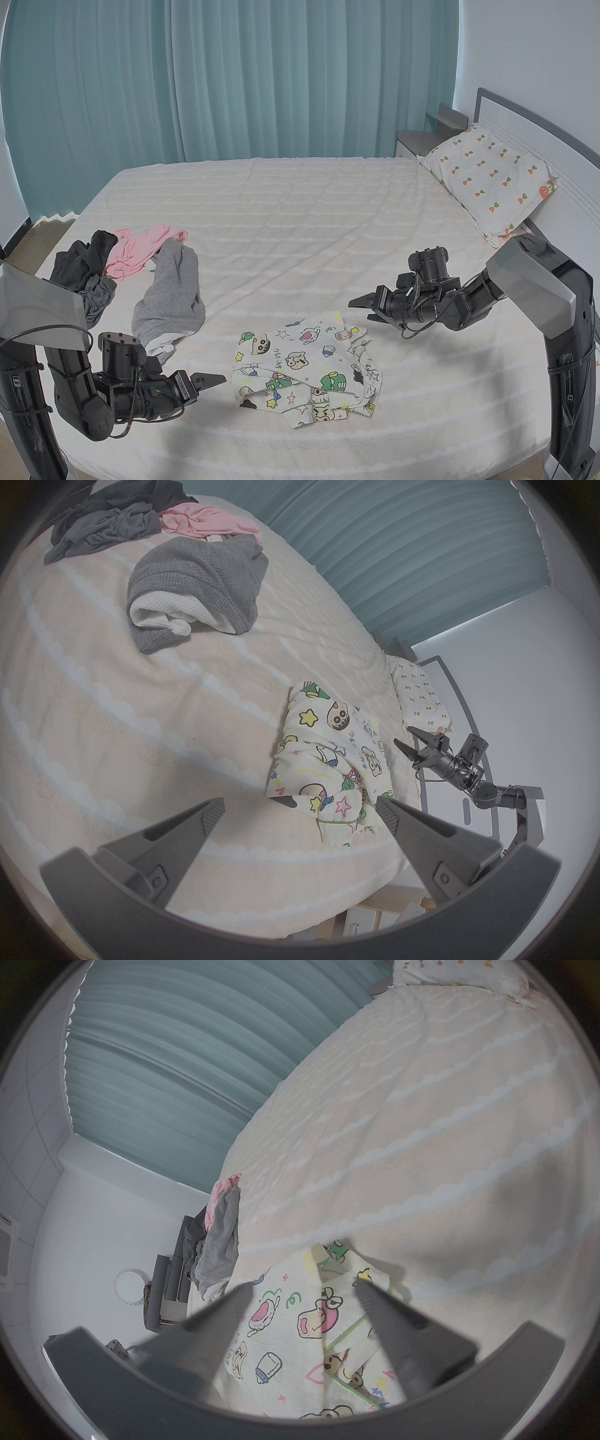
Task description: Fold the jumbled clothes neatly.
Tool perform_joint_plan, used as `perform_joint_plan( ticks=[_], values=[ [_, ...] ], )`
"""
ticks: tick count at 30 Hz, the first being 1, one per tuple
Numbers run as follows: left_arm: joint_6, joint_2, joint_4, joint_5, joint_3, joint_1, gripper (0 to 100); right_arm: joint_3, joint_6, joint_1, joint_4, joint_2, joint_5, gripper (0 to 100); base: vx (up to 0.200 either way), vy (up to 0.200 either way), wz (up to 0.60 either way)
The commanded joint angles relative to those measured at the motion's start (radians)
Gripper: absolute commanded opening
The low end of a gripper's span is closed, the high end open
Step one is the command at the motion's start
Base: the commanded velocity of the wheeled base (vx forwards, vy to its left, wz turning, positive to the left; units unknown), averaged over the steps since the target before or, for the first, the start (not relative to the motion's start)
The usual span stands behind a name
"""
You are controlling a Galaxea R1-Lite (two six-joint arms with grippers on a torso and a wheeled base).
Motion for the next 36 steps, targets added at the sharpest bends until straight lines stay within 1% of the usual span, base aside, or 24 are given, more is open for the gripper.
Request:
perform_joint_plan(
  ticks=[1, 4, 5, 8, 9, 14, 16, 18, 24, 27, 28, 36],
  values=[
    [0.0, 0.003, -0.001, -0.001, 0.0, 0.0, 100, 0.079, -0.007, -0.008, -0.004, -0.049, 0.001, 100, 0.0, 0.0, 0.0],
    [0.0, 0.003, -0.001, -0.001, 0.001, 0.0, 100, 0.224, -0.019, 0.009, -0.019, -0.139, 0.017, 100, 0.0, 0.0, 0.0],
    [0.001, 0.003, -0.001, -0.001, 0.0, 0.0, 100, 0.287, -0.025, 0.035, -0.023, -0.173, 0.017, 100, 0.0, 0.0, 0.0],
    [0.001, 0.003, -0.001, -0.001, 0.0, 0.0, 100, 0.348, -0.03, 0.066, -0.034, -0.193, 0.012, 100, 0.0, 0.0, 0.0],
    [0.001, 0.003, -0.001, -0.001, 0.0, 0.0, 100, 0.381, -0.03, 0.084, -0.057, -0.198, 0.011, 100, 0.0, 0.0, 0.0],
    [0.001, 0.003, -0.001, -0.001, 0.001, 0.0, 100, 0.396, -0.027, 0.121, -0.1, -0.181, 0.012, 100, 0.0, 0.0, 0.0],
    [0.001, 0.003, -0.001, -0.001, 0.001, 0.0, 100, 0.395, -0.028, 0.123, -0.1, -0.179, 0.011, 100, 0.0, 0.0, 0.0],
    [0.001, 0.003, -0.001, -0.001, 0.001, 0.0, 100, 0.395, -0.028, 0.15, -0.1, -0.179, 0.009, 100, 0.0, 0.0, 0.0],
    [0.001, 0.003, -0.001, -0.001, 0.001, 0.0, 100, 0.381, -0.03, 0.195, -0.097, -0.139, 0.006, 100, 0.0, 0.0, 0.0],
    [0.001, 0.003, -0.001, -0.001, 0.001, 0.0, 100, 0.35, -0.034, 0.199, -0.083, -0.124, 0.006, 100, 0.0, 0.0, 0.0],
    [0.001, 0.003, -0.001, -0.001, 0.001, 0.0, 100, 0.332, -0.034, 0.199, -0.069, -0.112, 0.004, 0, 0.0, 0.0, 0.0],
    [0.001, 0.003, -0.001, -0.001, 0.001, 0.0, 100, 0.332, -0.036, 0.204, -0.028, -0.127, -0.011, 0, 0.0, 0.0, 0.0]
  ],
)
